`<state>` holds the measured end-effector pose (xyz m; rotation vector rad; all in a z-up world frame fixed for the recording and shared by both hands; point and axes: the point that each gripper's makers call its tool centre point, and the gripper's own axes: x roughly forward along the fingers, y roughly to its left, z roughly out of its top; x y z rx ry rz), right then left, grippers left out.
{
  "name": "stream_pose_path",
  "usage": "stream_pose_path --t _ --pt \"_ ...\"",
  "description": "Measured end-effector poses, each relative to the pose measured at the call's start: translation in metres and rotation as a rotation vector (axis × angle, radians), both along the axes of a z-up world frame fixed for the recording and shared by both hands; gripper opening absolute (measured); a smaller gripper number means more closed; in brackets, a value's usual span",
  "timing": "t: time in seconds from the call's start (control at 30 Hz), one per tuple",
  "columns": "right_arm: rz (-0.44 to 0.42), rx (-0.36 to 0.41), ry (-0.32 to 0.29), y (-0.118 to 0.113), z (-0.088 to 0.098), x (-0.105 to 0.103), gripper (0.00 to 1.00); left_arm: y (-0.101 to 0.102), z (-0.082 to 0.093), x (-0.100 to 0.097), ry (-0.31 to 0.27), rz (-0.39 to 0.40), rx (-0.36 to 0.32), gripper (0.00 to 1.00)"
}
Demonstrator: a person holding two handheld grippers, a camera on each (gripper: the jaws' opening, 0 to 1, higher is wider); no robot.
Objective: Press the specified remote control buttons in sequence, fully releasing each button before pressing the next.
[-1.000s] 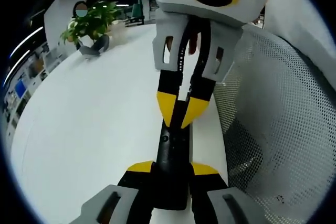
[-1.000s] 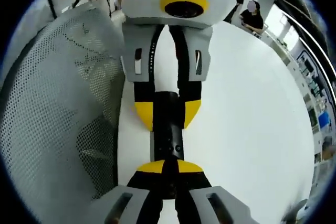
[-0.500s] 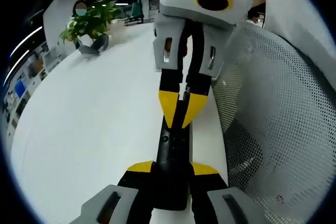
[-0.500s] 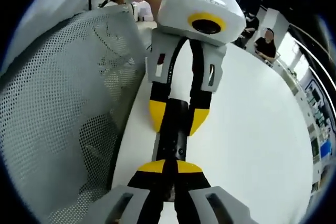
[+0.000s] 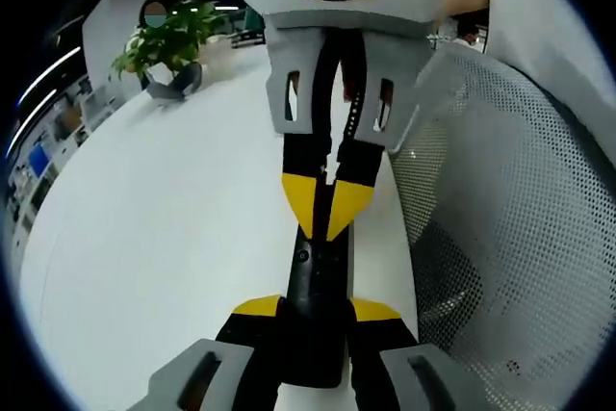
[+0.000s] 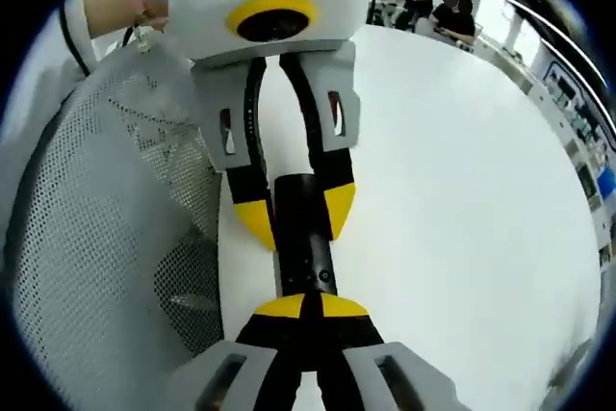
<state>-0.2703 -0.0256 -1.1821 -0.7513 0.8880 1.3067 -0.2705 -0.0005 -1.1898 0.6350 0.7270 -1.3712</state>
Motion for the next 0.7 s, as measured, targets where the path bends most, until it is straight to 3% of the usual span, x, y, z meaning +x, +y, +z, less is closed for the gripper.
stream_pose_path --t 0.17,0.47,0.7 --pt "0.058 0.072 -0.117 0.0001 0.0017 -0.0019 0.0 -0.0001 0.0001 -0.0001 -0.001 0.007 -0.004 0.25" --pt "0.053 0.095 -0.115 0.002 0.0076 -0.0032 0.0 -0.0005 -0.0003 -0.0003 -0.002 0.013 0.0 0.25" --pt "0.095 0.056 -0.11 0.001 0.0022 -0.0032 0.0 -0.0004 -0.0005 -0.0002 0.0 0.006 0.004 0.25"
